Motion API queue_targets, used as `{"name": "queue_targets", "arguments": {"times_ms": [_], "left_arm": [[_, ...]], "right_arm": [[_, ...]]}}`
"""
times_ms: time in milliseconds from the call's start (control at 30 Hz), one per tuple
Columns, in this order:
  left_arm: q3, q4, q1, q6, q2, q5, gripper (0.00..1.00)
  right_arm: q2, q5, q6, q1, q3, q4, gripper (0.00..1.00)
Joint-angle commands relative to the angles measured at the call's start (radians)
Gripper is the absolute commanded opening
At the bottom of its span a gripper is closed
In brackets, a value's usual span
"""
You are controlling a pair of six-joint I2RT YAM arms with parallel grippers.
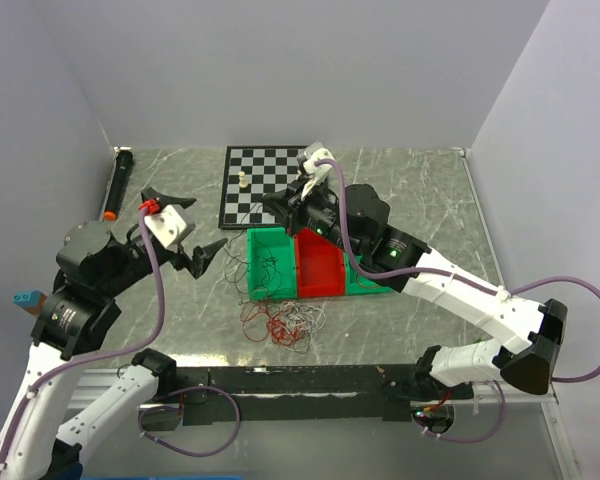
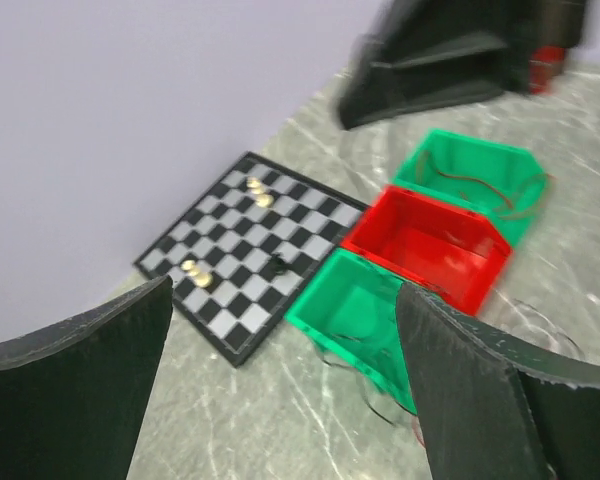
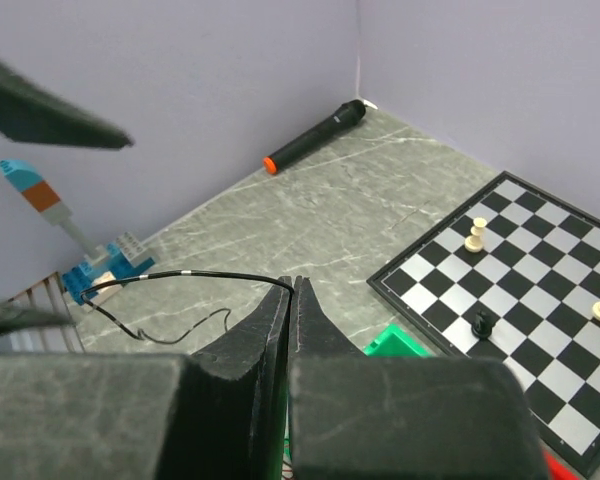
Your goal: Untangle the cables
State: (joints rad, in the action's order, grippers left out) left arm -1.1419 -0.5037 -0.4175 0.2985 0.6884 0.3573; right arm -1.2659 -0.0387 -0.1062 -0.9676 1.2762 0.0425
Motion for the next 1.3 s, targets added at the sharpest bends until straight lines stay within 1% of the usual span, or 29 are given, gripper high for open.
{"name": "queue_targets", "arguments": {"times_ms": [0,33,67,167,267,400,467,633,700,767,867,933,967,1000,1033,1067,1100,1133,1167,1200,1267], "left_arm": [[-0.056,-0.125,0.000,0.045,0.005,0.193,0.98],[-0.062,-0.162,0.000,0.044,0.020,0.245,0.99],[-0.068,-0.201,0.000,0.048,0.034,0.281,0.97],[-0.030,-0.191,0.000,0.036,0.053,0.312,0.97],[0.033,-0.072,0.000,-0.002,0.048,0.258,0.97],[0.096,0.107,0.000,-0.056,0.066,0.106,0.97],[0.103,0.160,0.000,-0.088,0.086,0.082,0.97],[0.102,0.209,0.000,-0.165,0.140,0.167,0.97],[0.105,0.223,0.000,-0.200,0.152,0.224,0.97],[0.096,0.205,0.000,-0.200,0.169,0.296,0.99],[0.085,0.162,0.000,-0.184,0.189,0.312,0.88],[0.082,0.151,0.000,-0.170,0.192,0.299,0.74],[0.082,0.159,0.000,-0.168,0.186,0.298,0.62],[0.079,0.162,0.000,-0.173,0.184,0.293,0.43],[0.080,0.177,0.000,-0.192,0.180,0.276,0.28],[0.077,0.182,0.000,-0.200,0.177,0.269,0.16],[0.068,0.176,0.000,-0.194,0.180,0.266,0.06],[0.058,0.166,0.000,-0.193,0.183,0.259,0.01],[0.044,0.156,0.000,-0.190,0.186,0.250,0.01],[0.027,0.146,0.002,-0.187,0.184,0.238,0.01],[-0.005,0.142,0.000,-0.194,0.177,0.220,0.01]], "right_arm": [[-0.016,-0.004,0.013,0.007,0.064,0.002,0.00],[-0.018,0.000,0.011,0.007,0.068,0.005,0.00],[-0.018,0.006,0.007,0.007,0.069,0.005,0.00],[-0.020,0.020,-0.007,0.007,0.072,0.013,0.00],[-0.012,0.033,-0.021,0.007,0.069,0.022,0.00],[0.005,0.071,-0.044,0.006,0.068,0.031,0.00],[0.008,0.091,-0.053,0.003,0.072,0.033,0.00],[0.003,0.126,-0.081,-0.016,0.089,0.043,0.00],[0.000,0.141,-0.093,-0.023,0.098,0.053,0.00],[-0.004,0.148,-0.099,-0.031,0.107,0.059,0.00],[0.000,0.154,-0.110,-0.039,0.114,0.066,0.00],[0.002,0.161,-0.116,-0.039,0.115,0.068,0.00],[0.003,0.164,-0.118,-0.039,0.114,0.066,0.00],[0.003,0.163,-0.118,-0.039,0.112,0.066,0.00],[0.003,0.160,-0.119,-0.040,0.107,0.068,0.00],[0.006,0.157,-0.119,-0.040,0.101,0.068,0.00],[0.010,0.152,-0.119,-0.040,0.095,0.069,0.00],[0.011,0.148,-0.119,-0.039,0.089,0.066,0.00],[0.014,0.143,-0.119,-0.039,0.081,0.063,0.01],[0.020,0.137,-0.122,-0.040,0.071,0.057,0.12],[0.045,0.111,-0.122,-0.040,0.025,0.051,0.41]]}}
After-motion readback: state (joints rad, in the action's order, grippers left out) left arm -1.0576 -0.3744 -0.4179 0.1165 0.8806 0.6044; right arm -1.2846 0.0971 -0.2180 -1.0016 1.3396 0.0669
